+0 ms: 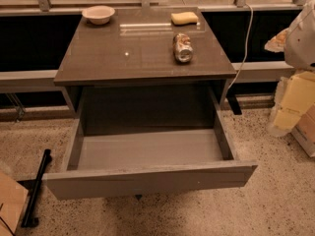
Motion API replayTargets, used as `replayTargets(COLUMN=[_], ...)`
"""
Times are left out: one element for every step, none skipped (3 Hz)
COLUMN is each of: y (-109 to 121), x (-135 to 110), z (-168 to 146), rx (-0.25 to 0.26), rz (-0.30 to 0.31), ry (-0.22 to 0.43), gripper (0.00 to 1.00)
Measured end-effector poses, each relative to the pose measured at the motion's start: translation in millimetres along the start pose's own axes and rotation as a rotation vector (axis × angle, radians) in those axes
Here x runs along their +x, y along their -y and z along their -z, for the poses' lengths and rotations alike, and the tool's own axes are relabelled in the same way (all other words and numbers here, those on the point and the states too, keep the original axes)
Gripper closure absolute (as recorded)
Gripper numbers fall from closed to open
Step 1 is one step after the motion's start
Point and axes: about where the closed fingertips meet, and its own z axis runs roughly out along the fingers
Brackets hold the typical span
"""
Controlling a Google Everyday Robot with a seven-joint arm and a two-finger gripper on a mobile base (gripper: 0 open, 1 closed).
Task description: Close top drawer
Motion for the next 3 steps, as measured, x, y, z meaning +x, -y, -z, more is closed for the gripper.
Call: replayTargets(y=[0.1,0.7,-9.3], x=[-0.2,-1.4,11.9], z=[0.4,2.5,-19.4], rx=[0.002,0.011,-0.004], rz=[0.0,0.001,0.02], ry=[0.001,0.003,-0.002], gripper=[0.01,0.22,0.45])
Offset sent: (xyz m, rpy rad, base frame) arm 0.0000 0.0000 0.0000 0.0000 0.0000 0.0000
